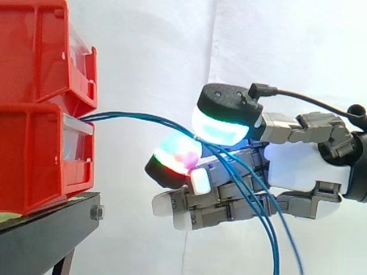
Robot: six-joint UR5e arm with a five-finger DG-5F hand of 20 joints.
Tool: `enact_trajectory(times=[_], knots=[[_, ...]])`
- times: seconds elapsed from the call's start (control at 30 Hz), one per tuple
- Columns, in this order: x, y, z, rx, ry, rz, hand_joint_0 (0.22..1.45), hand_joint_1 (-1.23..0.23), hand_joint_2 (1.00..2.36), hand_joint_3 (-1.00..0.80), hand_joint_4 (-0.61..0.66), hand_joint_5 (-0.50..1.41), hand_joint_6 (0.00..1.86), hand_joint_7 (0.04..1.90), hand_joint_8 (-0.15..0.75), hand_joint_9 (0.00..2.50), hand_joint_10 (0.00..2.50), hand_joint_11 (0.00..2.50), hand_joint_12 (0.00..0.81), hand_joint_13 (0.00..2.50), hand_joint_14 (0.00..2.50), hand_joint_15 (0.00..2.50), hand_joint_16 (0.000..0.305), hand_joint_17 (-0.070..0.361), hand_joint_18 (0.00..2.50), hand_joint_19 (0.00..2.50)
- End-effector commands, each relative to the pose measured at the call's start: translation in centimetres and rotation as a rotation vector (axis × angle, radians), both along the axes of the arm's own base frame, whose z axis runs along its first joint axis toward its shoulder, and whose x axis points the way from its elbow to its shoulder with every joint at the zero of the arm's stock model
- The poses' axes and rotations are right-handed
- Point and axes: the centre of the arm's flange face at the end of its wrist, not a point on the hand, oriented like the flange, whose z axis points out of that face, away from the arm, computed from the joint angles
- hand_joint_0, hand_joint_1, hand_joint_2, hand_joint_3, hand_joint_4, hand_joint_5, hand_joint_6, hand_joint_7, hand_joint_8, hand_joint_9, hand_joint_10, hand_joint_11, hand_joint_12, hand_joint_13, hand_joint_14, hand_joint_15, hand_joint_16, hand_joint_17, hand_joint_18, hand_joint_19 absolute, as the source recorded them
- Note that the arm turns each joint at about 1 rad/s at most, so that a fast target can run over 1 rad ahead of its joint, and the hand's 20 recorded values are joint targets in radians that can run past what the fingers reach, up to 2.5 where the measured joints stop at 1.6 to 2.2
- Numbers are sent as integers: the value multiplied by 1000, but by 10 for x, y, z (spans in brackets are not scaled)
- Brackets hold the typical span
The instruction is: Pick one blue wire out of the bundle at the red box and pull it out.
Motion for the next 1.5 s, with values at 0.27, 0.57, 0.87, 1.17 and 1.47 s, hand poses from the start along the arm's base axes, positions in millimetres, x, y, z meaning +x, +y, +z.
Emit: enact_trajectory(times=[0.27,0.57,0.87,1.17,1.47], knots=[[-2,-3,6,-1,5,11,532,-651,1005,-430,213,-142,799,1024,297,946,16,574,345,600,11,288,56,126,320,319],[-4,-6,4,-6,24,21,603,-766,1008,-394,197,-148,836,1070,287,943,18,590,329,624,11,285,52,117,362,307],[-4,-5,4,-6,24,24,647,-858,1012,-325,127,-173,884,1056,277,870,17,583,330,618,11,283,52,118,387,286],[-4,-5,4,-8,24,24,681,-902,1010,-369,228,-192,847,936,270,802,15,571,331,596,11,289,53,119,371,275],[-4,-8,4,-6,24,21,557,-625,1003,-456,204,-145,795,1015,287,927,16,576,341,623,11,300,54,122,355,339]])
